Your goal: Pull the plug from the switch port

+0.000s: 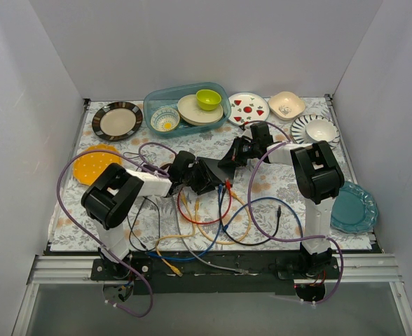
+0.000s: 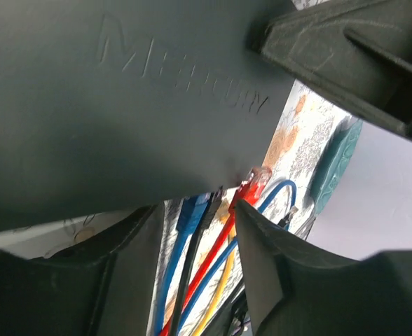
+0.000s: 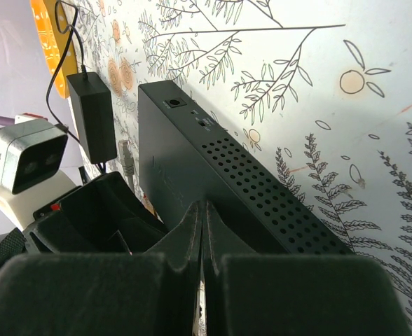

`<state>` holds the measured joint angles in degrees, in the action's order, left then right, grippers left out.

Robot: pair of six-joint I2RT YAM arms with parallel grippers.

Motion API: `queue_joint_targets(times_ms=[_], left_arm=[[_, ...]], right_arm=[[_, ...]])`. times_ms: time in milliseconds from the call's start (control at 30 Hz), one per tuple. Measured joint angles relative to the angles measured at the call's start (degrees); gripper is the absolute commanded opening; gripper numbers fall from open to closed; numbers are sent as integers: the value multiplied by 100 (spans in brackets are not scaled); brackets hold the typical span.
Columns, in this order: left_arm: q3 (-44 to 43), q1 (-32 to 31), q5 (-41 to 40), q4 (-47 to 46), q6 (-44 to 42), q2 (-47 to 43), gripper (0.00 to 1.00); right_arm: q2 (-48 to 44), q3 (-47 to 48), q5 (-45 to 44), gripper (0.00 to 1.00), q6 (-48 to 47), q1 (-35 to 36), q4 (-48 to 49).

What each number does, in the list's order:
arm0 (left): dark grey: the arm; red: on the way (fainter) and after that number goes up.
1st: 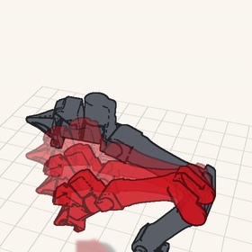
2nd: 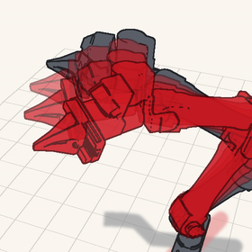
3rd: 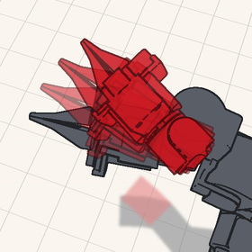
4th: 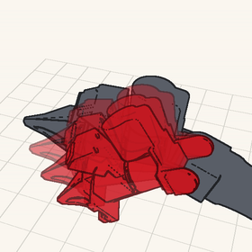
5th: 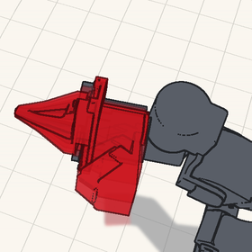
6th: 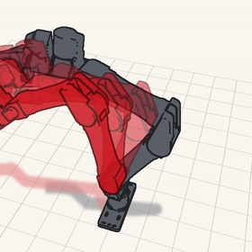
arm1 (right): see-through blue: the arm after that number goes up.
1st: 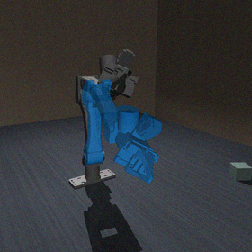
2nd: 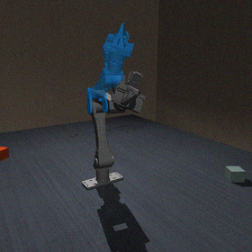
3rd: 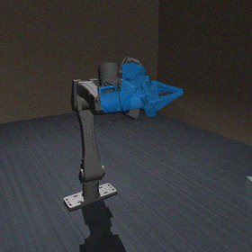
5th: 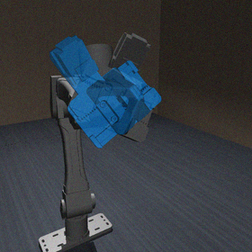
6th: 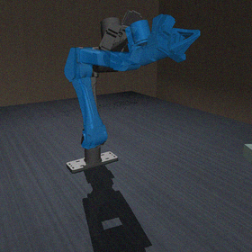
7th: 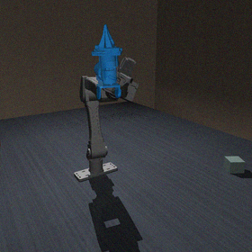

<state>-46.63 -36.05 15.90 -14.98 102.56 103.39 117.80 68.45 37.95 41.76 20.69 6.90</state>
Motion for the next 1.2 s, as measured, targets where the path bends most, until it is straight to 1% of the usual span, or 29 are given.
queue_joint_targets(times_ms=[100, 133, 267, 367, 533, 567, 633, 700, 767, 833, 900, 967, 1000, 1033, 1067, 1133, 1167, 1200], left_arm=[[-107, 0, 20, -22, 13, 136, 36], [-142, 0, 33, -24, 13, 188, 32], [-188, 9, 98, -13, 26, 267, 27], [-188, 11, 151, -48, 48, 275, 20], [-192, 22, 186, -66, 33, 341, 14], [-190, 22, 232, -96, 44, 372, 14], [-197, 31, 258, -118, 35, 380, 20], [-197, 31, 264, -133, 26, 391, 29], [-197, 42, 282, -133, 24, 407, 33], [-212, 42, 321, -190, 37, 411, 37], [-229, 42, 326, -212, 37, 413, 37], [-254, 35, 326, -205, 35, 420, 34], [-267, 31, 326, -195, 33, 431, 30], [-282, 31, 326, -181, 33, 446, 24], [-310, 31, 334, -157, 31, 479, 20], [-341, 31, 345, -127, 26, 533, 15], [-348, 28, 382, -129, 35, 557, 10], [-363, 31, 417, -125, 33, 570, 8]], right_arm=[[0, 0, 0, 1, 0, 0, 0], [0, 0, 0, 1, 0, 0, 0], [0, 0, 0, 1, 2, -4, 0], [0, 0, 0, 1, 2, -4, 0], [0, 0, -11, 1, 2, -28, 13], [0, 0, -9, 1, 4, -33, 13], [0, 0, -11, 1, 4, -35, 15], [0, 0, -11, 1, 2, -35, 15], [0, 0, -15, 1, 2, -35, 15], [0, 0, -24, 1, 2, -39, 20], [0, 0, -22, 1, 4, -44, 20], [0, 0, -24, 1, 4, -44, 20], [0, 0, -22, 1, 4, -44, 20], [0, 0, -24, 1, 4, -44, 20], [0, 0, -24, 1, 4, -44, 22], [0, 0, -26, 1, 2, -44, 33], [0, 0, -26, 1, 2, -46, 33], [0, 0, -28, 1, 2, -48, 35]])
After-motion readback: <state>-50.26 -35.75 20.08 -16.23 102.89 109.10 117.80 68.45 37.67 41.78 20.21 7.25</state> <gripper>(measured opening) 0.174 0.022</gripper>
